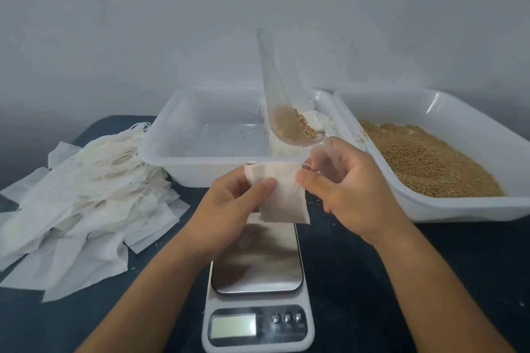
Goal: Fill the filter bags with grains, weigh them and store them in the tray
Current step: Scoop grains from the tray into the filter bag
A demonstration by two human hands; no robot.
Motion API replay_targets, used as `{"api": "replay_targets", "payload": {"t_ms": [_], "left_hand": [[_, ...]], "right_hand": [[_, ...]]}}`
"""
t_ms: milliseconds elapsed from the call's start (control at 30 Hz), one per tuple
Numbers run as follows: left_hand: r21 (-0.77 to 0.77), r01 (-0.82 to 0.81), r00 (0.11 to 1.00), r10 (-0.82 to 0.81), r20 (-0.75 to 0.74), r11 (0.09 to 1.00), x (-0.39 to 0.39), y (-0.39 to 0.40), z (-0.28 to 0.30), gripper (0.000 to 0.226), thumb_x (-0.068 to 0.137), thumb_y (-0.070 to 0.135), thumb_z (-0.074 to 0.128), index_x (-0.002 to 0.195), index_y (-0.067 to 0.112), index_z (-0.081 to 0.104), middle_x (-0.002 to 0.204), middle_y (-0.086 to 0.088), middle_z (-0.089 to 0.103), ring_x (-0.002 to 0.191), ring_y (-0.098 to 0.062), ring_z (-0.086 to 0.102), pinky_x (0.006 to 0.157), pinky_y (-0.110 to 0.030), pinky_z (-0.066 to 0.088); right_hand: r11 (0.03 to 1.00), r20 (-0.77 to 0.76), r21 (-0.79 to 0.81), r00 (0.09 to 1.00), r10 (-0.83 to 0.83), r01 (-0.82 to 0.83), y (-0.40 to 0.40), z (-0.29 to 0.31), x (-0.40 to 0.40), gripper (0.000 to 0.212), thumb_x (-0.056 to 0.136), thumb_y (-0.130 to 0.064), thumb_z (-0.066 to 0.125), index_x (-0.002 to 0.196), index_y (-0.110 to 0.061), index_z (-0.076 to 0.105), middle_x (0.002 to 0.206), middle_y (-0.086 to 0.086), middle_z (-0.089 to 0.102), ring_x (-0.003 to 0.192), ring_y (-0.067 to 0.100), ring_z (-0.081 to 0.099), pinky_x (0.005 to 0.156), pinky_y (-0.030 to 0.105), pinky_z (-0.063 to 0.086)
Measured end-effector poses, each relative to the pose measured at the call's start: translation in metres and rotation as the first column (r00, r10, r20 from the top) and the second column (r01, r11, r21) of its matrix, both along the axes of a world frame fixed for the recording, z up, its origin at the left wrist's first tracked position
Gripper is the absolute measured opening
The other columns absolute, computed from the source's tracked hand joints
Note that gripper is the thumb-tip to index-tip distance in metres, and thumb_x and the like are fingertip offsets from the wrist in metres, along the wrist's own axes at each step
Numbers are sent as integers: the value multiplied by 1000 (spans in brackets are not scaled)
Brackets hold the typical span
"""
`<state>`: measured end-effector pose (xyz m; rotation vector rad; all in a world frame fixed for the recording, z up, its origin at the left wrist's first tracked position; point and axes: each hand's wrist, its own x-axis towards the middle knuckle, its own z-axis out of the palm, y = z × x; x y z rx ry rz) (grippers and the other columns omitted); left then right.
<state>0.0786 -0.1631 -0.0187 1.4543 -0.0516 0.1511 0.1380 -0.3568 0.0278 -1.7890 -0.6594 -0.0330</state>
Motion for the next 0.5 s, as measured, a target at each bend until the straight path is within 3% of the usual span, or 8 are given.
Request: {"api": "replay_targets", "payload": {"t_ms": [133, 233, 300, 400, 500], "left_hand": [[114, -32, 999, 30, 24, 993, -12, 10, 1, 18, 93, 31, 67, 101, 18, 77, 99, -4, 77, 93, -17, 71, 81, -32, 60], [160, -4, 1000, 2, 11, 987, -20, 19, 0, 26, 88, 39, 72, 95, 14, 73, 89, -4, 73, 83, -16, 68, 72, -31, 58], [252, -5, 1000, 6, -5, 968, -24, 23, -3, 24, 85, 43, 71, 89, 20, 72, 84, 0, 73, 77, -16, 68, 69, -32, 58], [509, -81, 995, 102, -13, 857, -26, 27, -11, 5, 94, 31, 72, 89, 31, 72, 81, 8, 75, 73, -13, 70, 71, -28, 58], [713, -167, 984, 165, 72, 681, -27, 29, -14, 10, 94, 30, 70, 90, 39, 70, 81, 21, 70, 74, -1, 65, 66, -12, 46]], "right_hand": [[1000, -34, 7, 999, 9, -9, -2, -6, -4, 32, 89, -20, 79, 71, -36, 59, 76, 1, 67, 47, 11, 56, 45, 19, 44], [999, -80, -25, 996, 46, -48, -3, -13, -8, 33, 90, -21, 78, 70, -38, 59, 71, -8, 63, 60, 21, 65, 46, 19, 45], [995, -104, -73, 993, 55, -62, -2, -20, -8, 30, 90, -23, 78, 71, -36, 59, 75, -4, 64, 52, 9, 57, 49, 18, 46], [967, -89, -249, 996, 26, -48, 1, -30, -4, 23, 87, -29, 79, 75, -34, 60, 79, -11, 66, 55, 2, 56, 56, 23, 47], [918, 7, -397, 1000, 8, -4, 4, -37, -2, 24, 86, -36, 79, 76, -41, 58, 79, -25, 65, 69, -4, 59, 58, 8, 40]]}}
